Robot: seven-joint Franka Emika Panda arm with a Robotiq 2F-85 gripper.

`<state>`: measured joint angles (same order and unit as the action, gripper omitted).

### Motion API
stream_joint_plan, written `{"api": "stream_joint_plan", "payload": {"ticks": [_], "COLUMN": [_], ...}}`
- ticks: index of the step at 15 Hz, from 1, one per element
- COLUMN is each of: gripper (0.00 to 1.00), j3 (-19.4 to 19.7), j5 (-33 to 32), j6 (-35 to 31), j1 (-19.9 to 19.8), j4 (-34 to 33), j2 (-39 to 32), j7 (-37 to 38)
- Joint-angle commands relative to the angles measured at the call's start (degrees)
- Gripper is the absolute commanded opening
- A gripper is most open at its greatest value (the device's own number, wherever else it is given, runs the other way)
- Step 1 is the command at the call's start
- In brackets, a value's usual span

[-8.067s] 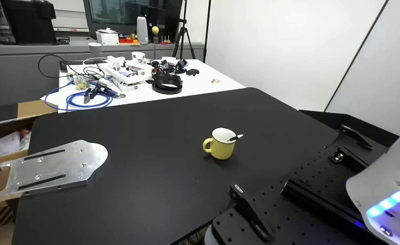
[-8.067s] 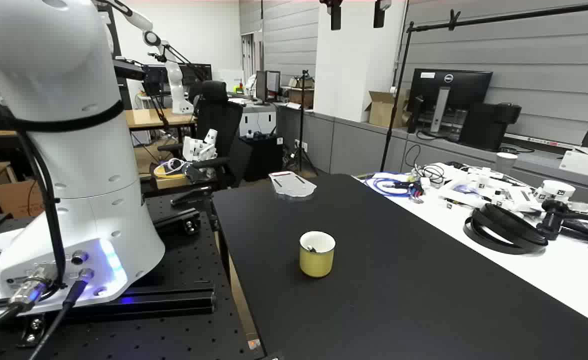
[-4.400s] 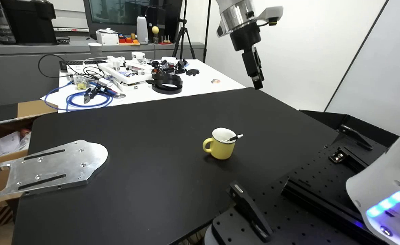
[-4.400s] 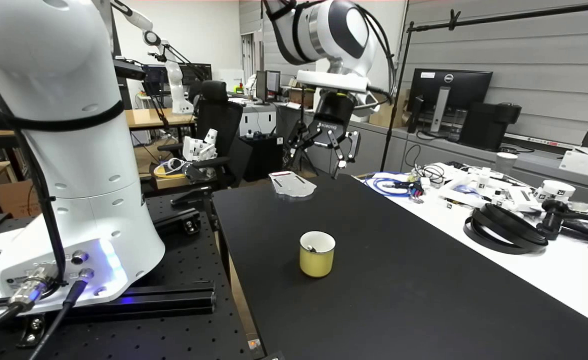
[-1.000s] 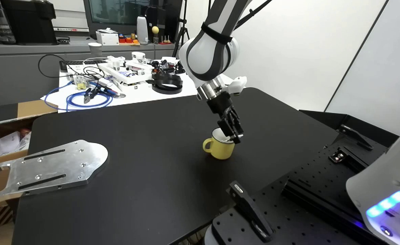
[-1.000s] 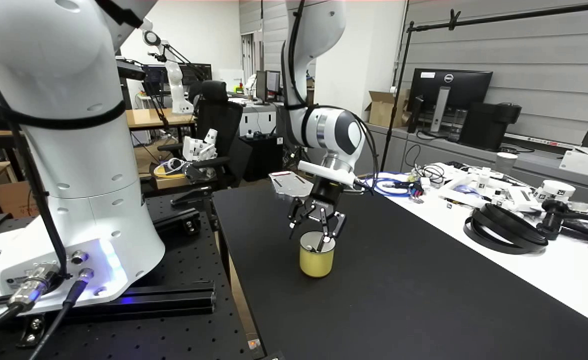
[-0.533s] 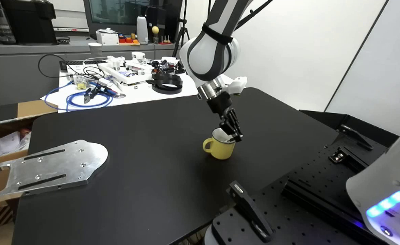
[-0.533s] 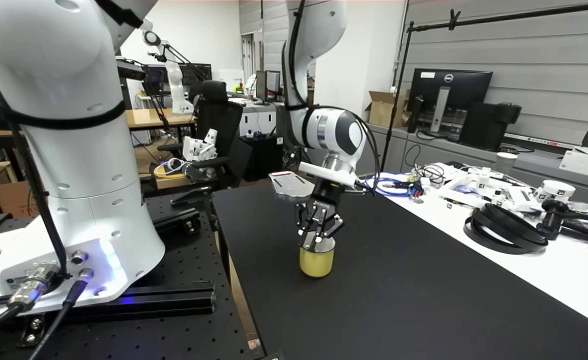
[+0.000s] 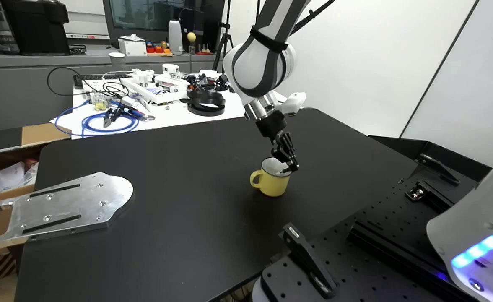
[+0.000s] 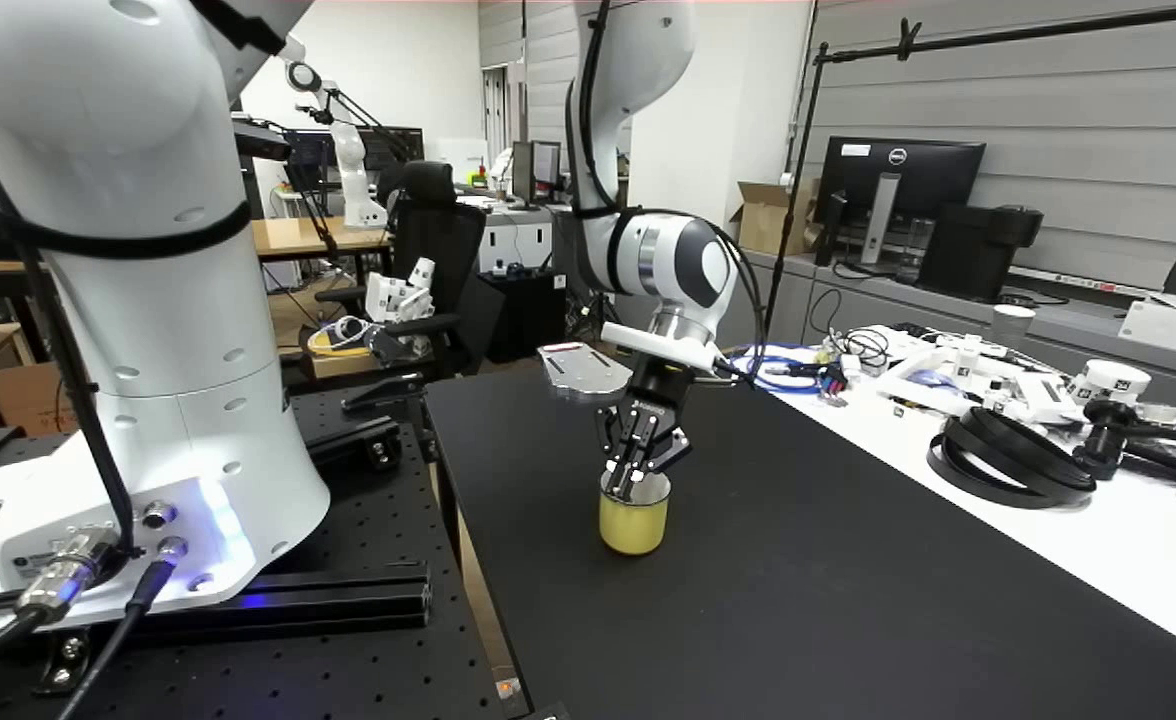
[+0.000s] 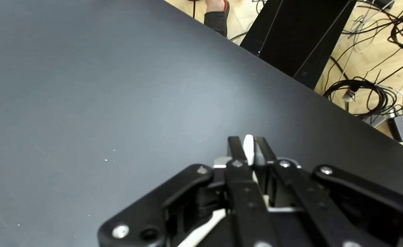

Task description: Pick the pen from the cup and put it on the table

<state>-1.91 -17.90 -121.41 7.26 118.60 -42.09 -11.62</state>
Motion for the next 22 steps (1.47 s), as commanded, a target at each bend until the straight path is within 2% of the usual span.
{"api": "stream_joint_plan", "payload": {"ticks": [1, 11, 14, 19, 22], "gripper": [0.03, 0.03, 0.03, 0.03, 0.03], "j3": [-0.6, -1.8, -1.8, -1.1, 0.5], "j5": [1.4, 7.5, 7.8, 6.9, 5.2], "j6": [2.2, 15.6, 17.9, 14.1, 4.4], "j1": [-1.4, -4.4, -4.6, -5.1, -5.1], "j4": [0.4, -2.2, -2.9, -3.1, -2.2], "j2": [3.6, 14.7, 17.0, 15.8, 14.1], "j7": [0.5, -3.5, -4.3, -3.5, 0.6]}}
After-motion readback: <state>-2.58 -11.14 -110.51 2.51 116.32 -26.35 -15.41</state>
